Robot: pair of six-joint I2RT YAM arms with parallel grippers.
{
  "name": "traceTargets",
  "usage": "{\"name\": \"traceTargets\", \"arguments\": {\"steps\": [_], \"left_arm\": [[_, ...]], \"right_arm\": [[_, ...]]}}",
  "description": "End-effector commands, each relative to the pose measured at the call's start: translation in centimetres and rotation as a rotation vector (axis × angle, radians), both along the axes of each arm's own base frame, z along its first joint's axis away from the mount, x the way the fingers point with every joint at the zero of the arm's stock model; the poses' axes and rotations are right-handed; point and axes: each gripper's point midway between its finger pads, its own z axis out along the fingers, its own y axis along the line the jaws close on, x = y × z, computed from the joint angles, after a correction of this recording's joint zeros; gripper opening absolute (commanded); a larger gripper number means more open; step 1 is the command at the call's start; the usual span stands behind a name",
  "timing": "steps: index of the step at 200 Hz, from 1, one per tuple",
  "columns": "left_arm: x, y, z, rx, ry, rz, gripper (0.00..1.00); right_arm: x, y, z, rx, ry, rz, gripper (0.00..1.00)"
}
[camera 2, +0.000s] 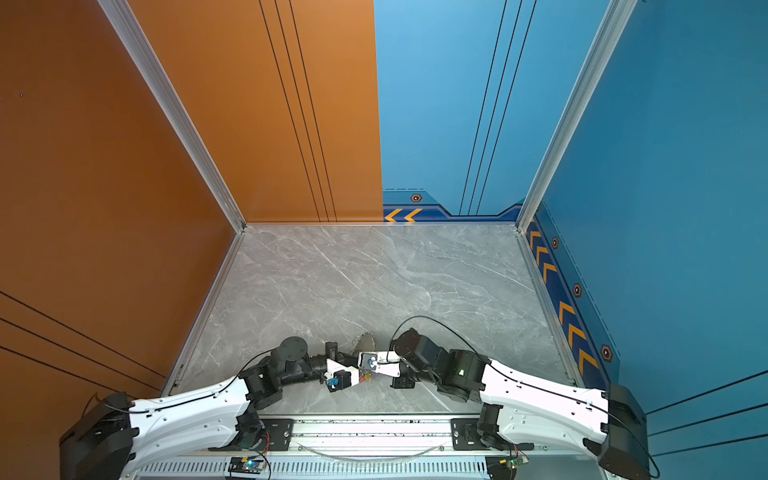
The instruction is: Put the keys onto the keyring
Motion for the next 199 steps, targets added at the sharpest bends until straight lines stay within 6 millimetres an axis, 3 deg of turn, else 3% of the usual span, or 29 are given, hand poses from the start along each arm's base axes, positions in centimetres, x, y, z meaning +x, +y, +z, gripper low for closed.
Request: {"name": "traceTargets", "arguments": {"steps": [1, 199], "left_arm": [[-0.2, -0.2, 0.8, -0.032, -0.016, -0.011, 0.0], [-0.2, -0.3, 1.1, -0.047, 0.008, -0.011, 0.0]], "right_arm": [[-0.2, -0.2, -0.1, -0.005, -0.022, 0.012, 0.0], [-0.7, 0.4, -1.6, -0.068, -0.086, 0.052, 0.0]]}}
